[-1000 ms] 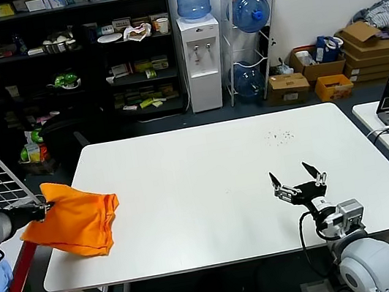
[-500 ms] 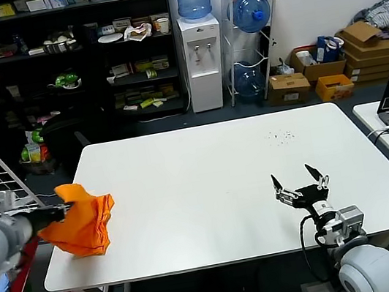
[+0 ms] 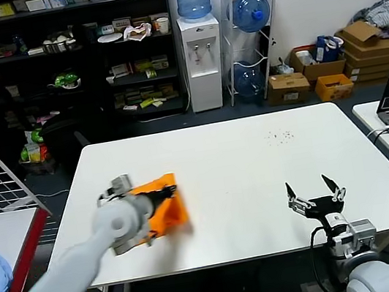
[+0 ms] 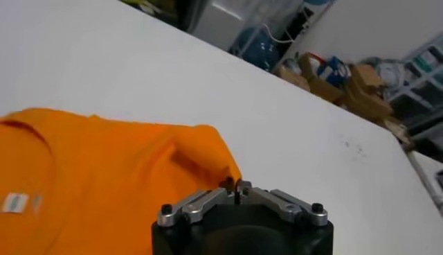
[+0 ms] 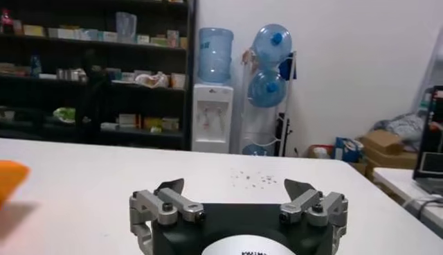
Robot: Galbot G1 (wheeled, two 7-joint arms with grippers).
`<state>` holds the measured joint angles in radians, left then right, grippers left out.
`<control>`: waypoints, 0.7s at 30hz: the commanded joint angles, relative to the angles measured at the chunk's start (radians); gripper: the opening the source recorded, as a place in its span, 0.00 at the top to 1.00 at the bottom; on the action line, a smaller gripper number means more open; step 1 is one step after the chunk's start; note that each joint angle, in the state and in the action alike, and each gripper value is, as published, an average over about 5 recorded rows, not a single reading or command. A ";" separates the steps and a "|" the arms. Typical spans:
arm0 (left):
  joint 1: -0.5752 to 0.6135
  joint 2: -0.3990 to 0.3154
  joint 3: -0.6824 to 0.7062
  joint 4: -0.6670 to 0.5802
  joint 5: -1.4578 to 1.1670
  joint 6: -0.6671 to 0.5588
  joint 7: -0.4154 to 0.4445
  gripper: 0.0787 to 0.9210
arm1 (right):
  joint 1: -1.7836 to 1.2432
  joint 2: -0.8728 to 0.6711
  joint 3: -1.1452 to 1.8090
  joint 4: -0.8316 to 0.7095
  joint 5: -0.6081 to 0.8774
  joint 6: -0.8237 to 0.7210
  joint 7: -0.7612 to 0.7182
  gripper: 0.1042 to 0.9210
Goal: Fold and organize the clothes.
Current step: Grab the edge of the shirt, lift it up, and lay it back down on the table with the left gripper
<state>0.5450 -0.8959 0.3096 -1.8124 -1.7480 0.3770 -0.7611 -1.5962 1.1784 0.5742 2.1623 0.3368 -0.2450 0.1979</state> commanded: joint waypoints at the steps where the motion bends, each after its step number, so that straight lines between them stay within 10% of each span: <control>1: -0.205 -0.547 0.225 0.302 0.069 -0.034 -0.111 0.97 | -0.064 0.051 0.069 0.019 -0.021 0.007 0.007 0.00; 21: -0.187 -0.587 0.182 0.393 0.171 -0.041 -0.079 0.97 | -0.062 0.031 0.091 0.035 0.003 0.055 -0.014 0.00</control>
<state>0.3837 -1.4121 0.4778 -1.4893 -1.6207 0.3409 -0.8316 -1.6499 1.2073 0.6552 2.1938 0.3390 -0.2062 0.1918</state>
